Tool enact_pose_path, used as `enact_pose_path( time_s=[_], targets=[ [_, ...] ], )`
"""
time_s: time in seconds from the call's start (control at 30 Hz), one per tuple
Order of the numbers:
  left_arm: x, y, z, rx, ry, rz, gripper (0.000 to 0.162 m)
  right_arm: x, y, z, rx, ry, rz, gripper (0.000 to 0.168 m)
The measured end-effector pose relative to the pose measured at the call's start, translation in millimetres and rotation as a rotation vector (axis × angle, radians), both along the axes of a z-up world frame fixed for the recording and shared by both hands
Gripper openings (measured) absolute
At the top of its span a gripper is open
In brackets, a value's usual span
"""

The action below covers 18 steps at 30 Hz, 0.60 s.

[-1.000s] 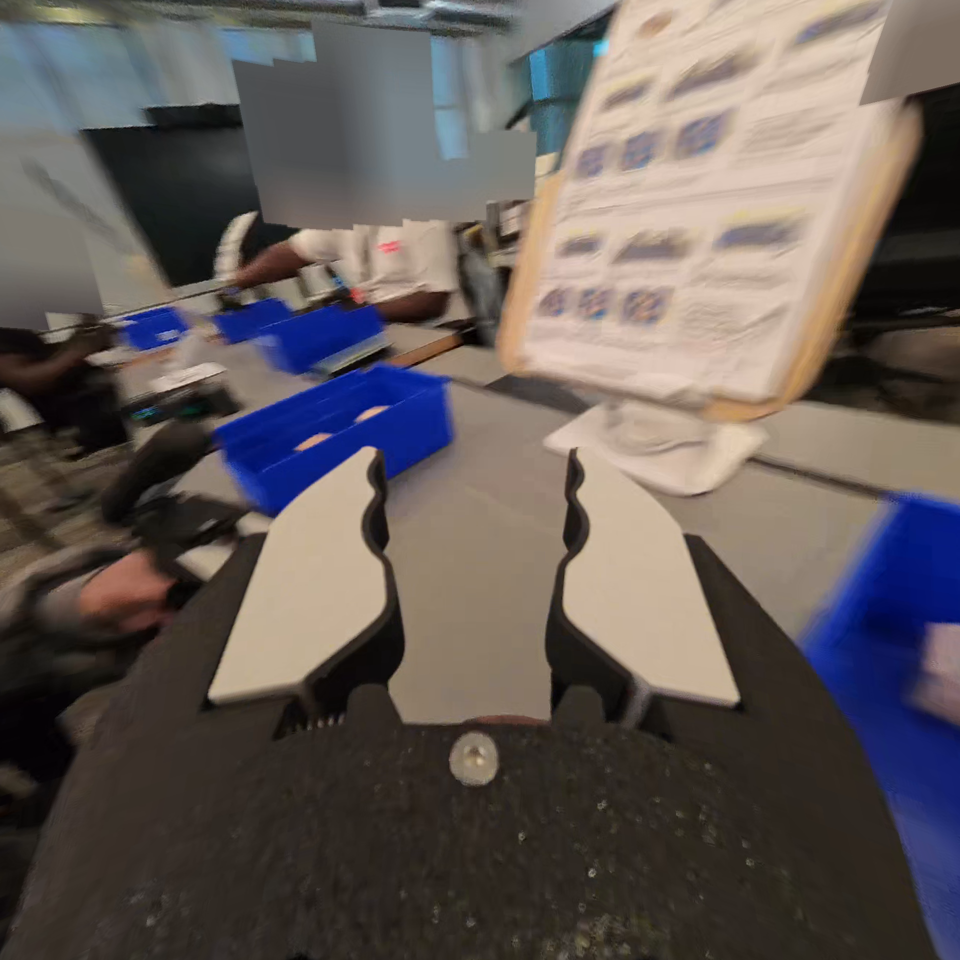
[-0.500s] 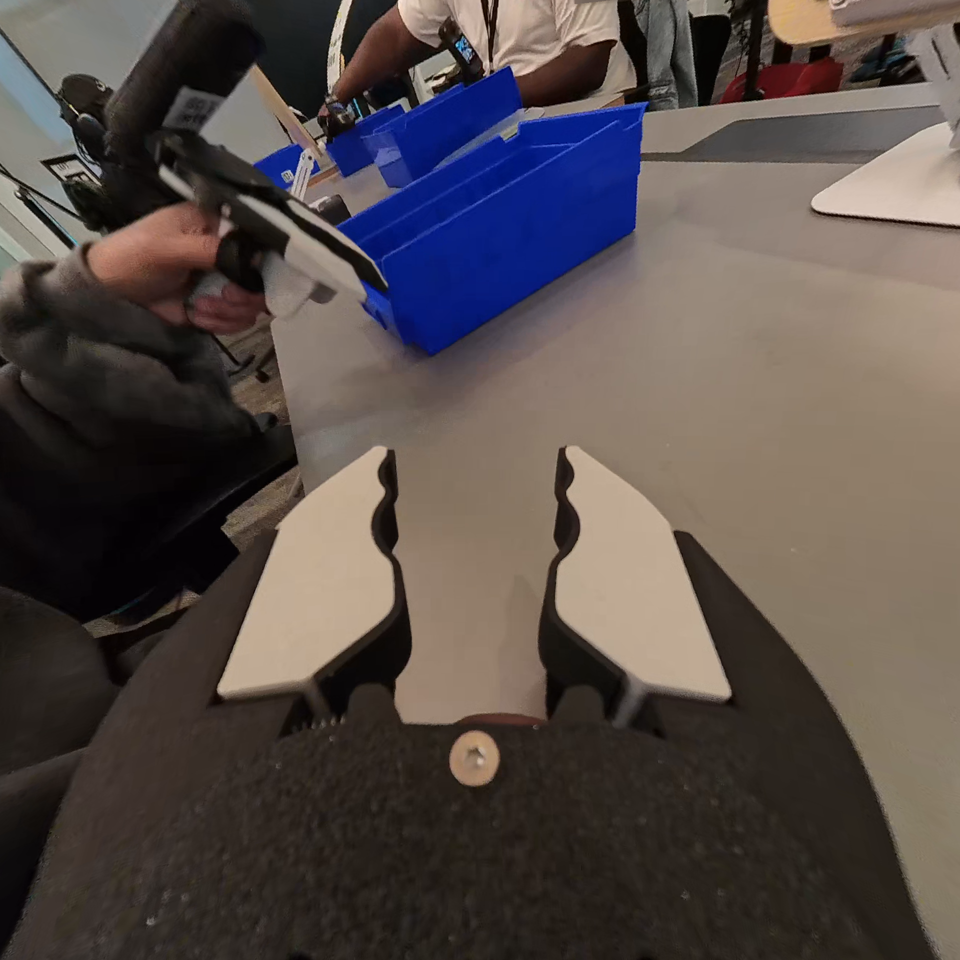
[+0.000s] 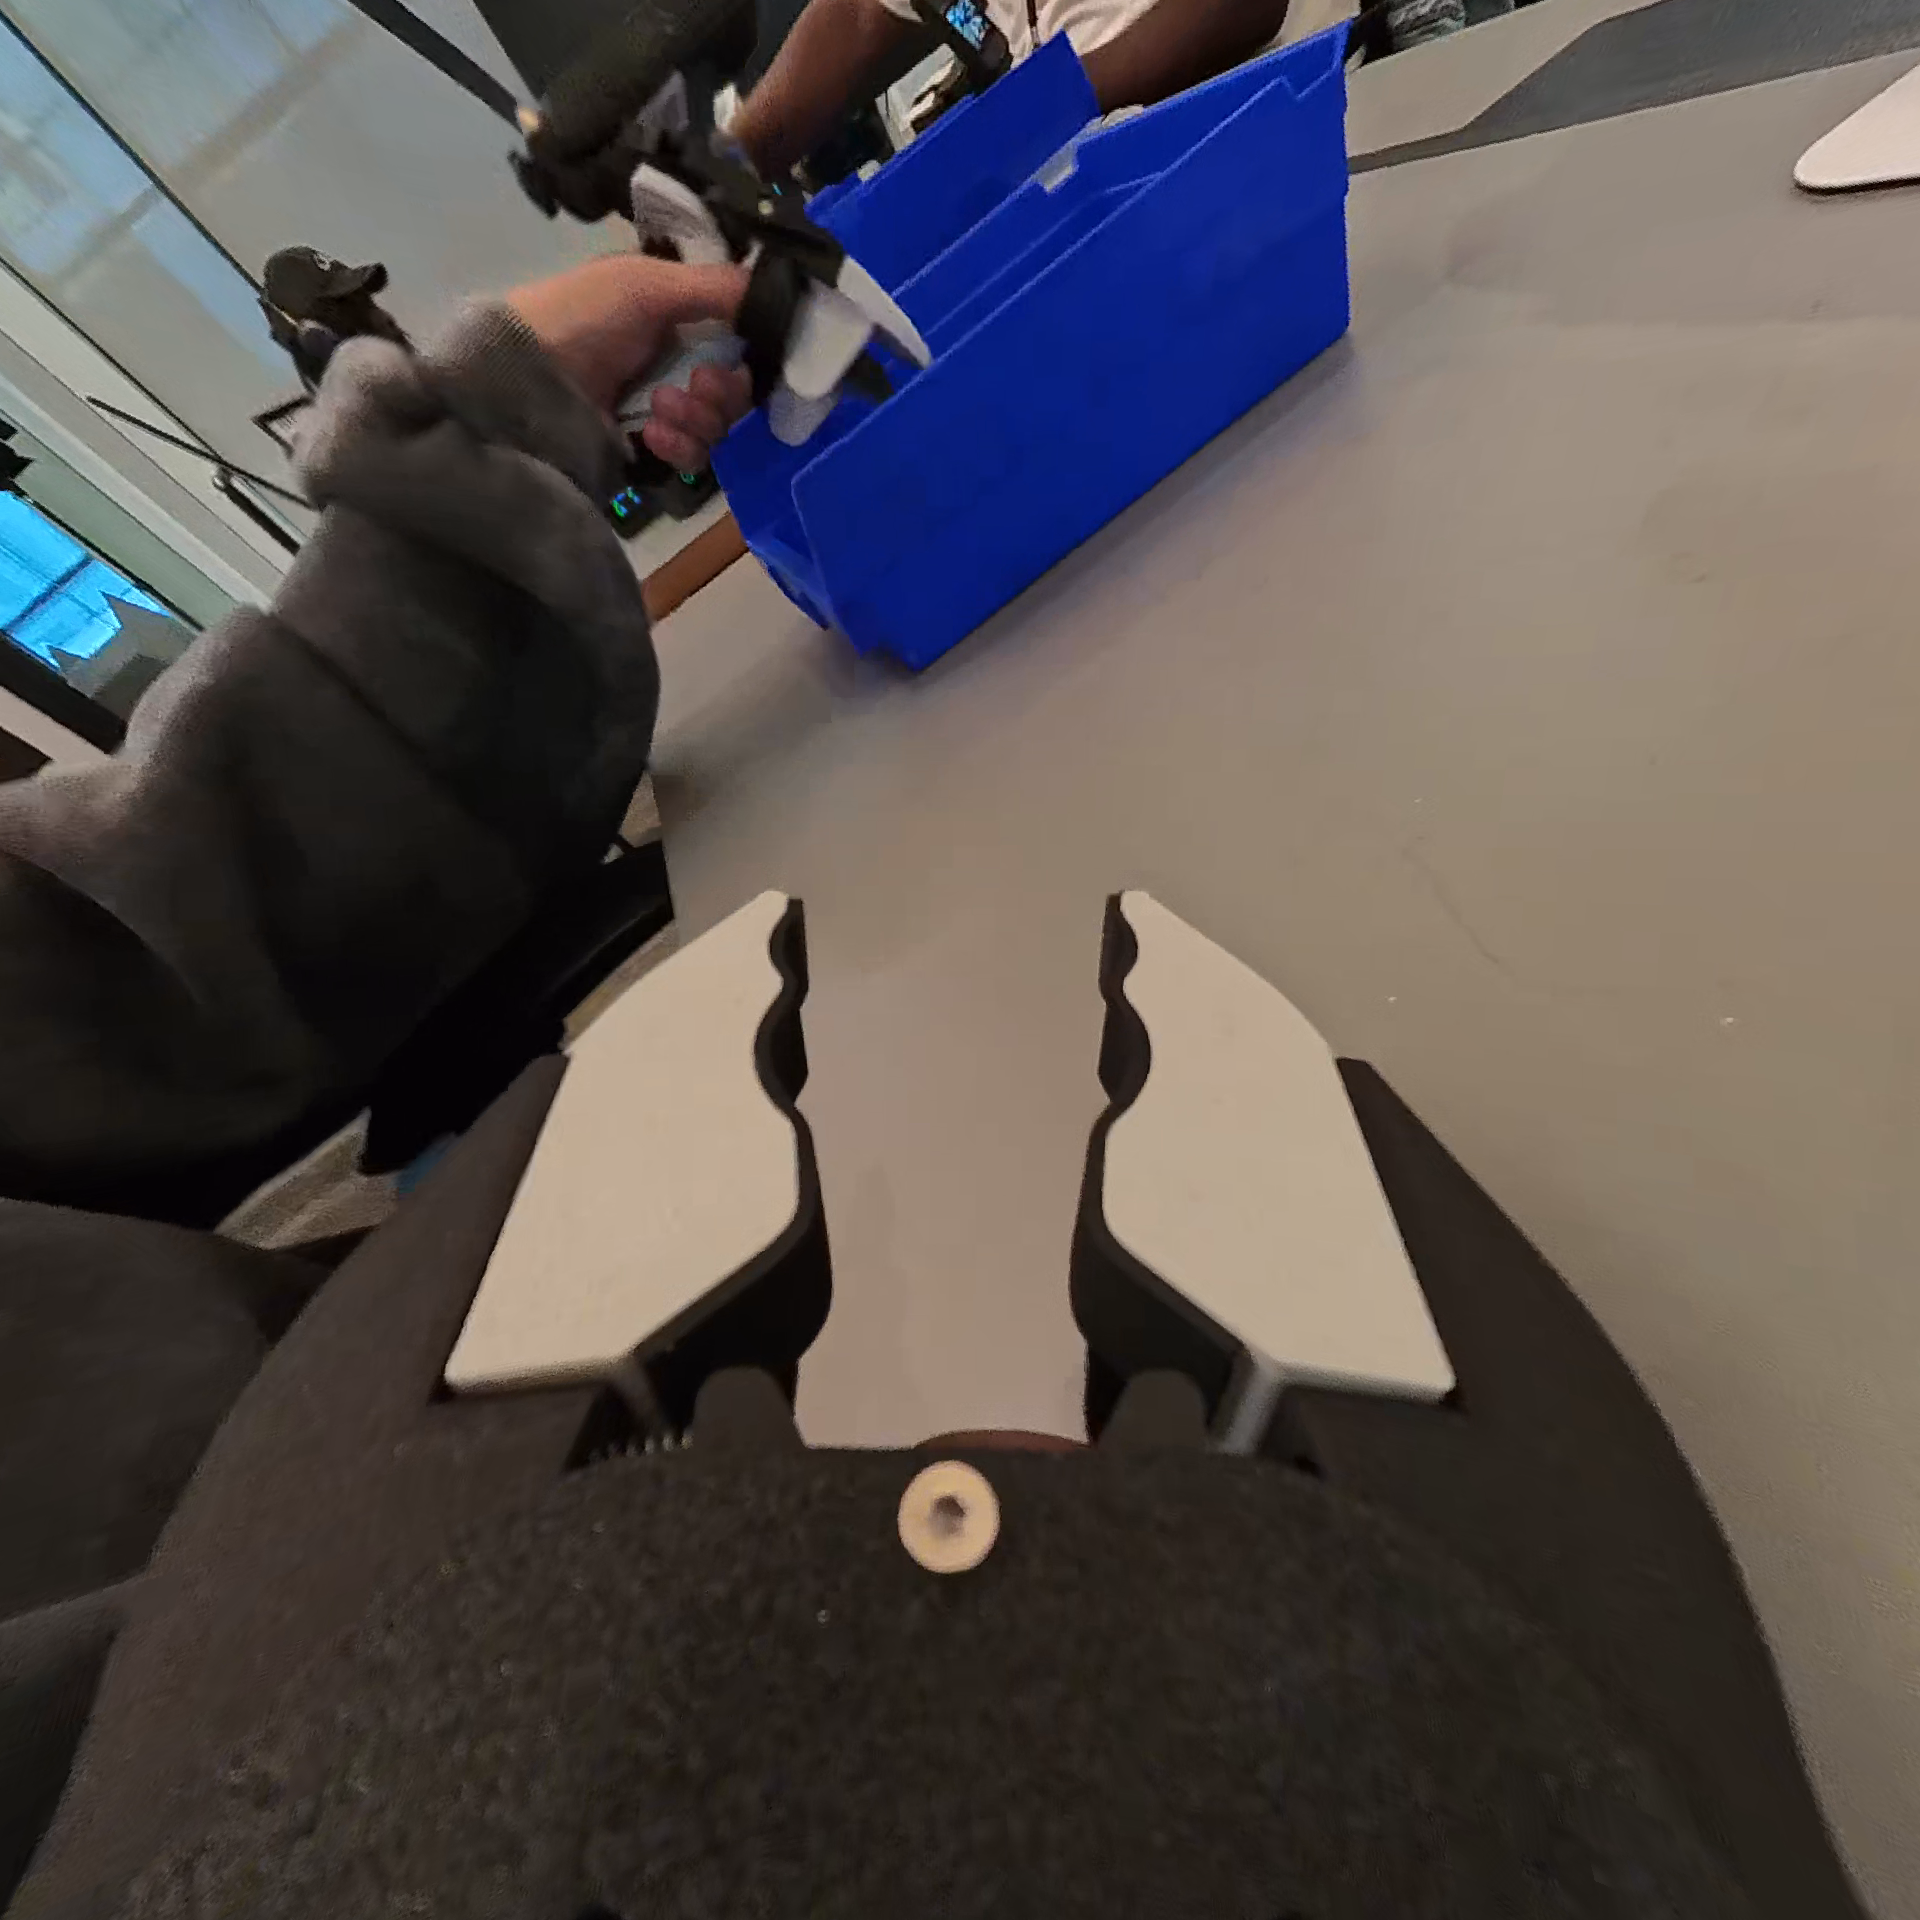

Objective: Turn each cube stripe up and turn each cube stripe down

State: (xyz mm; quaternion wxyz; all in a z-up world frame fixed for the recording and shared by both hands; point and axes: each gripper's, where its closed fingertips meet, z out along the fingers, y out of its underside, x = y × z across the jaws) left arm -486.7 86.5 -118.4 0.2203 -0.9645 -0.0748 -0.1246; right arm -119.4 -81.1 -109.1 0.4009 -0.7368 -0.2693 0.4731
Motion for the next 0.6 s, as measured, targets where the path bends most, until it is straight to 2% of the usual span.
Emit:
enact_pose_path(
  time_s=[0.1, 0.17, 0.27, 0.33, 0.4, 0.43, 0.53, 0.6],
  targets=[
    [-13.7, 7.1, -16.1, -0.076, 0.122, 0.056, 0.060, -0.1, -1.5, -3.3, 0.042, -0.058, -0.002, 0.054],
    [-18.1, 5.3, -29.4, -0.173, 0.179, 0.064, 0.070, -0.7, -2.7, -2.7, 0.070, -0.082, -0.001, 0.054],
    [-29.3, 4.2, -40.6, -0.253, 0.284, 0.094, 0.067, -0.9, -4.9, -3.3, 0.098, -0.113, 0.004, 0.054],
    [-23.4, 6.0, -48.3, -0.278, 0.264, 0.074, 0.065, -0.7, -5.7, -5.3, 0.108, -0.132, 0.008, 0.054],
    [-25.0, 9.0, -51.9, -0.279, 0.244, 0.089, 0.047, -0.9, -6.4, -7.7, 0.109, -0.145, 0.015, 0.054],
    [-26.5, 11.3, -51.4, -0.267, 0.230, 0.097, 0.044, -0.9, -6.5, -8.6, 0.107, -0.147, 0.016, 0.053],
    [-26.0, 12.0, -45.4, -0.250, 0.180, 0.085, 0.044, 0.0, -6.5, -9.9, 0.102, -0.148, 0.019, 0.053],
    [-23.1, 12.9, -29.8, -0.195, 0.154, 0.058, 0.044, 1.1, -5.2, -10.8, 0.098, -0.148, 0.015, 0.053]
  ],
)
